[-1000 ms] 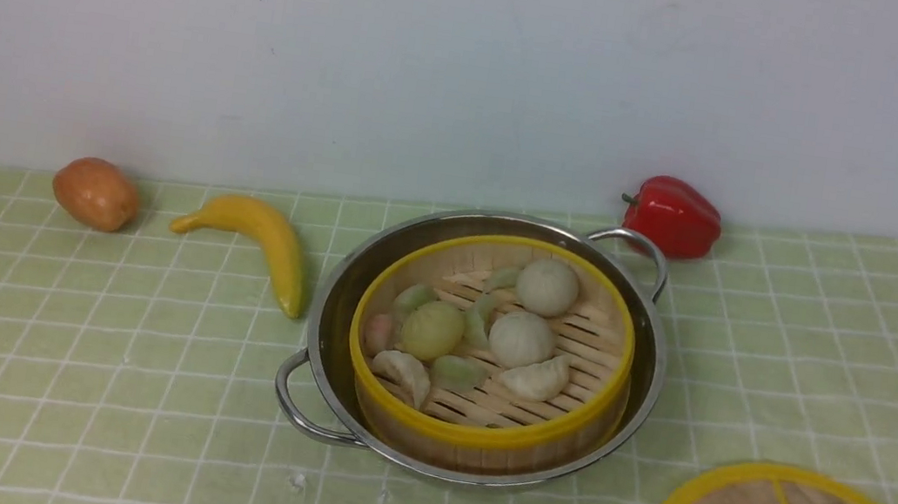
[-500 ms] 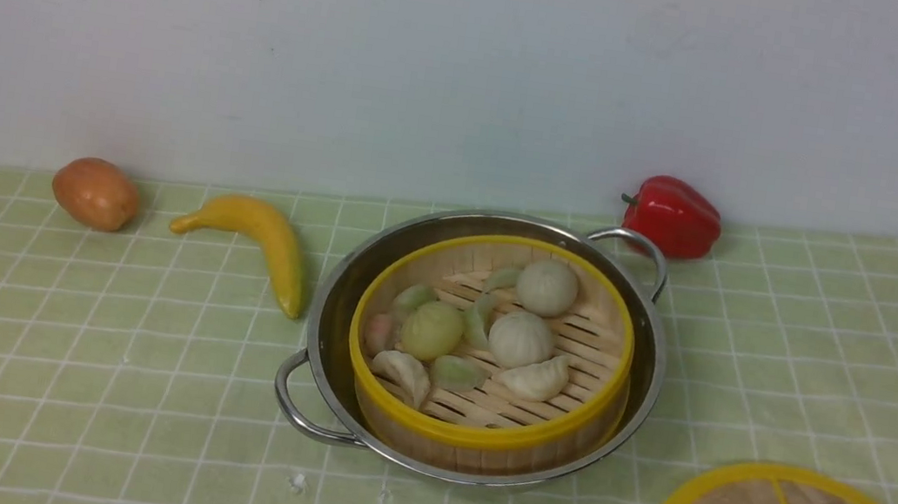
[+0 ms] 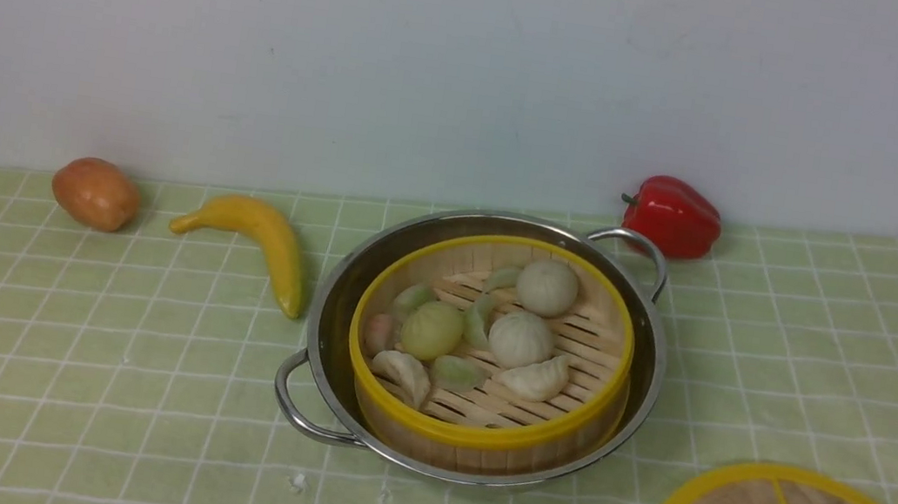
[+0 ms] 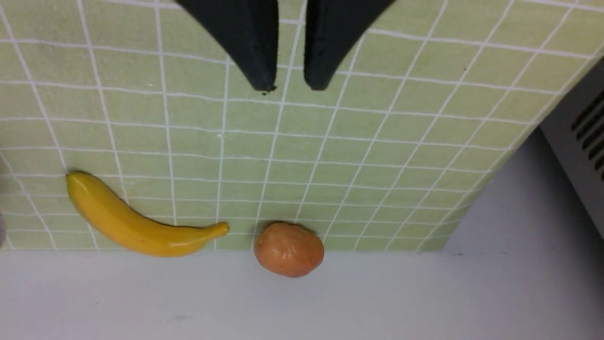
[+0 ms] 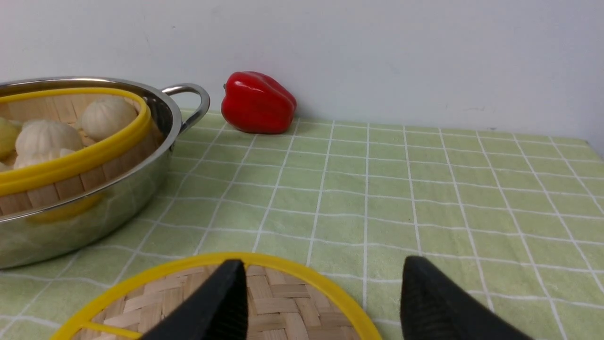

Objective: Place the steamer in the pot on the green tablecloth, and put the lid on the steamer.
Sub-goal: 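Move the gripper down to the bamboo steamer lid and grasp its center knob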

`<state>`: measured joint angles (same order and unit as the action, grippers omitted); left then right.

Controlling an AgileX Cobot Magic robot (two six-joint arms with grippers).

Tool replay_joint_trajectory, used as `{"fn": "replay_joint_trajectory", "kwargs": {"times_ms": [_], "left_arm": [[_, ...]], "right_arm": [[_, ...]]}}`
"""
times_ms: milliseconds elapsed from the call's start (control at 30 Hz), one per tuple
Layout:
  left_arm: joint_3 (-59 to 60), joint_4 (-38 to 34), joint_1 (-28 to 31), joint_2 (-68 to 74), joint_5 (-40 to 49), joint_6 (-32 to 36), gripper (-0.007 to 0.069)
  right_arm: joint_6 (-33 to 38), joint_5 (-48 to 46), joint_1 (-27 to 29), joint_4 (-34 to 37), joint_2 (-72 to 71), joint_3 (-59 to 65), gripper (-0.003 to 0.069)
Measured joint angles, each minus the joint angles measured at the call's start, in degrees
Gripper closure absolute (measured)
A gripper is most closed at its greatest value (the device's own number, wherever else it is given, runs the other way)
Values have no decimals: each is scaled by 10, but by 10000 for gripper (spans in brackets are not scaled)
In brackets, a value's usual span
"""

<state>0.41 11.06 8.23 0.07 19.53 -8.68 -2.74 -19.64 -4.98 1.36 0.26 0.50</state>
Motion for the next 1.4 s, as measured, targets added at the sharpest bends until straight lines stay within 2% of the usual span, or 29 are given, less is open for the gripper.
{"fn": "replay_joint_trajectory", "kwargs": {"times_ms": [933,1033,1167,1267,1400], "left_arm": [[0,0,0,0,0,0,496],[0,0,0,0,0,0,491],[0,0,0,0,0,0,487],[0,0,0,0,0,0,485],[0,0,0,0,0,0,475]], "right_arm": [[0,0,0,0,0,0,221],[-15,5,0,15,0,0,221],[-65,54,0,74,0,-10,221],[-67,34,0,87,0,-58,221],[-66,-83,0,90,-1,-172,221]]}}
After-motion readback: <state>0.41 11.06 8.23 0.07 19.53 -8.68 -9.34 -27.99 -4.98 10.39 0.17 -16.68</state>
